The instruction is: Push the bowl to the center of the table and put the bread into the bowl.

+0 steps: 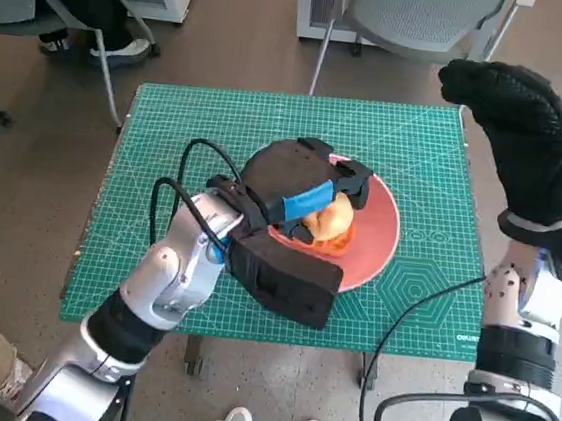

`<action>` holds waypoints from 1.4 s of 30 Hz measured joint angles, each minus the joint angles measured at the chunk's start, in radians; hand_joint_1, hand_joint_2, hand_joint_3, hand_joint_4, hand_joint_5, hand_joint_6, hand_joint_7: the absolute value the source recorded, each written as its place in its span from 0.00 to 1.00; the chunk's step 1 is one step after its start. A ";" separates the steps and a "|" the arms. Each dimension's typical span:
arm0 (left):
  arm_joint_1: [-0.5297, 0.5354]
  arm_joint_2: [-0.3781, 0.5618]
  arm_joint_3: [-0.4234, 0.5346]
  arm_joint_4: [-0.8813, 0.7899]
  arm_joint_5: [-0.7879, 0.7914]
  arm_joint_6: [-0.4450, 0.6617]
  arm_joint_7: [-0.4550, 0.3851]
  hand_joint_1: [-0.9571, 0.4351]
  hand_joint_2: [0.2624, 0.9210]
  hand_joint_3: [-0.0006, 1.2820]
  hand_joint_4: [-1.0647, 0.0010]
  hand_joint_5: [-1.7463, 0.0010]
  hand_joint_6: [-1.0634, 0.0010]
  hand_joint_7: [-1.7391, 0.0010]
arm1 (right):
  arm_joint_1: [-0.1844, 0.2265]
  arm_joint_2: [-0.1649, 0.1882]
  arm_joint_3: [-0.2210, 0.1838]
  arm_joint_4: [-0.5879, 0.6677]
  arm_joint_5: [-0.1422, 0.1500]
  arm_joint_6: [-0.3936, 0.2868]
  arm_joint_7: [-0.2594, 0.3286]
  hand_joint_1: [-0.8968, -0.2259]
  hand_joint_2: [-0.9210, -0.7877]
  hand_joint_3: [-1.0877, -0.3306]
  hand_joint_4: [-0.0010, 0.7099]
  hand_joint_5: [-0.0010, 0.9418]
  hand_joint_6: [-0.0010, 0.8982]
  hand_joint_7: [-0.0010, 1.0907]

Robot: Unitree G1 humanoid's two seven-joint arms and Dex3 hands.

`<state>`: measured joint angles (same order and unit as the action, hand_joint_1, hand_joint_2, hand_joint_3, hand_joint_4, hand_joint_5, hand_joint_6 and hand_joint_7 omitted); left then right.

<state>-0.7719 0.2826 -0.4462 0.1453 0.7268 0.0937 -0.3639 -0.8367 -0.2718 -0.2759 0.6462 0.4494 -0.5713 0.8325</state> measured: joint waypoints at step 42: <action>0.013 -0.010 0.304 0.418 -0.595 -0.449 0.023 0.06 1.00 0.49 1.00 1.00 0.95 0.98 | -0.055 0.006 0.022 0.077 -0.024 -0.045 -0.026 0.28 0.00 0.42 0.42 0.00 0.42 0.02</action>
<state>-0.7590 0.2726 -0.1426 0.5628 0.1321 -0.3552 -0.3409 -0.8912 -0.2659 -0.2539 0.7228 0.4252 -0.6164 0.8065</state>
